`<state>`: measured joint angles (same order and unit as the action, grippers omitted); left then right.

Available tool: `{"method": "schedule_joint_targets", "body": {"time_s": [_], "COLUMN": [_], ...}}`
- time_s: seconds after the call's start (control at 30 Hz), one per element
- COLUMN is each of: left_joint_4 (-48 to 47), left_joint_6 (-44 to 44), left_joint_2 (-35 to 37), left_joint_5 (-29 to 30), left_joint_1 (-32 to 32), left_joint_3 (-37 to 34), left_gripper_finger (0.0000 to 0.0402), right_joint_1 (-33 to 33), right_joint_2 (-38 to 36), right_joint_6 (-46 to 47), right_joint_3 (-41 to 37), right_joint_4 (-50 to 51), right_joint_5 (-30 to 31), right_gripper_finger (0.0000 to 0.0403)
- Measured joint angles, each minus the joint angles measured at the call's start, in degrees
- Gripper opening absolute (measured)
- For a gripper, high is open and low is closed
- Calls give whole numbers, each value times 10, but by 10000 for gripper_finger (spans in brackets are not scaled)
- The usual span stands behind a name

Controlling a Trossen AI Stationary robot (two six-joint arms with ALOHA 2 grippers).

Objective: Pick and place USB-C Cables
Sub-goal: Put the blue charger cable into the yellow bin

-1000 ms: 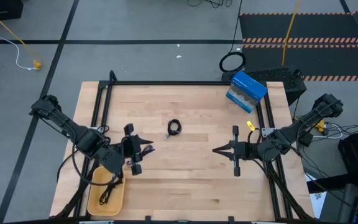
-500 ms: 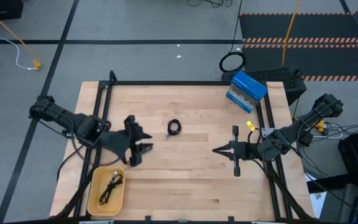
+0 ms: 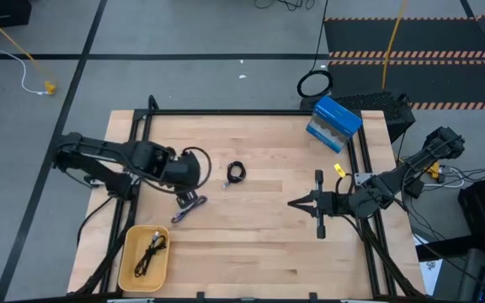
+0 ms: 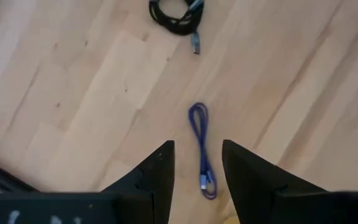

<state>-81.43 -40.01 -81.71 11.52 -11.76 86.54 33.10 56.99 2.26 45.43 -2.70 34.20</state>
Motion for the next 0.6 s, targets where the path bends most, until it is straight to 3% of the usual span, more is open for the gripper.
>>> {"method": "schedule_joint_targets", "body": {"time_s": [0.27, 0.6], "left_joint_4": [10, 154], "left_joint_6": [-12, -43], "left_joint_2": [-25, -23], "left_joint_5": [-5, -57], "left_joint_1": [0, 2], "left_joint_3": [-65, -229], "left_gripper_finger": [136, 136], "right_joint_1": [0, 0], "right_joint_2": [0, 0], "right_joint_6": [13, 18], "right_joint_3": [0, 0], "right_joint_4": [0, 0], "right_joint_5": [-3, -17], "right_gripper_finger": [0, 0]}}
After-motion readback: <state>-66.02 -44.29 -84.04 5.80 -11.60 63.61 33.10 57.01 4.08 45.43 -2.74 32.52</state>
